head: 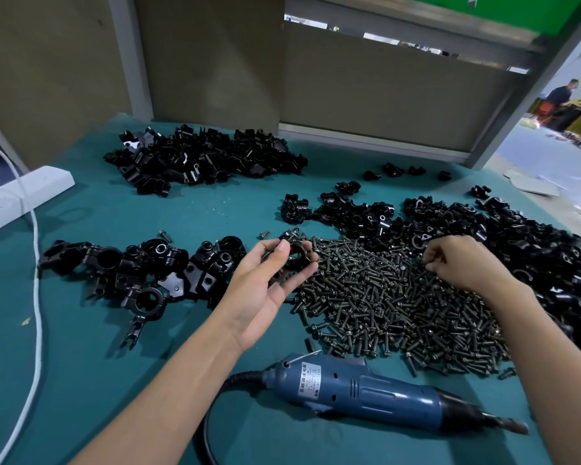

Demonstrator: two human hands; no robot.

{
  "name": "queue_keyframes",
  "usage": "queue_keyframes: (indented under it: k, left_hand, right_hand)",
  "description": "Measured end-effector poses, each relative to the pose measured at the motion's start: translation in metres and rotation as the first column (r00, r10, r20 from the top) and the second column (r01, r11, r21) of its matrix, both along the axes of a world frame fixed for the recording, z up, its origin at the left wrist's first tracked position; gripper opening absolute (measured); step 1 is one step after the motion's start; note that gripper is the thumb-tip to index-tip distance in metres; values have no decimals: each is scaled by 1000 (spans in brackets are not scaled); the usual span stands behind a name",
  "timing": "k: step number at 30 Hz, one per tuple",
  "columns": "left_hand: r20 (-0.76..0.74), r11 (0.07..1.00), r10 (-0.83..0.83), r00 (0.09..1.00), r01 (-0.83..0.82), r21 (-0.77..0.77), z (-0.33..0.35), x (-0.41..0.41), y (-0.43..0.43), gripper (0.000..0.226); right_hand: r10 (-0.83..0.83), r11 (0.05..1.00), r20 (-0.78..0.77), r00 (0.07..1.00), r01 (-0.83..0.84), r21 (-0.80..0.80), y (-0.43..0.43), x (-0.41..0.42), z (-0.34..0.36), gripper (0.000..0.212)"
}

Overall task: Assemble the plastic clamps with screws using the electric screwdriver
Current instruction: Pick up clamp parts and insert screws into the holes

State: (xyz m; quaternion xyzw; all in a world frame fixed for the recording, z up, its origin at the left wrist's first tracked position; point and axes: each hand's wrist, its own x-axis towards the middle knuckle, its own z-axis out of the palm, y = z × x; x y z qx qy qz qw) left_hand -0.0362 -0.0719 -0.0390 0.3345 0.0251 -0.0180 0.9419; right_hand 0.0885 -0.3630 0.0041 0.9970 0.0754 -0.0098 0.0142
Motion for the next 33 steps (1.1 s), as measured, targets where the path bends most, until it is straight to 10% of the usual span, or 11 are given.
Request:
queue_keyframes:
  k: [7, 16, 27, 33]
  left_hand:
    - [-22, 1000, -14, 1000, 14, -27, 0, -1, -1, 21]
    - [-59, 997, -13, 998, 8, -75, 5, -3, -1, 43]
    - [-51, 993, 31, 998, -37, -116, 6, -2, 1, 53]
    - [-19, 998, 28, 999, -29, -51, 7, -2, 4, 50]
  right_hand:
    - [6, 791, 74, 997, -50, 609, 30, -27, 9, 16]
    - [255, 74, 13, 967, -33, 997, 121, -74, 9, 29]
    - [230, 452, 201, 952, -287, 845, 146, -84, 2, 19]
    - [331, 747, 292, 897, -438, 500, 150, -87, 2, 31]
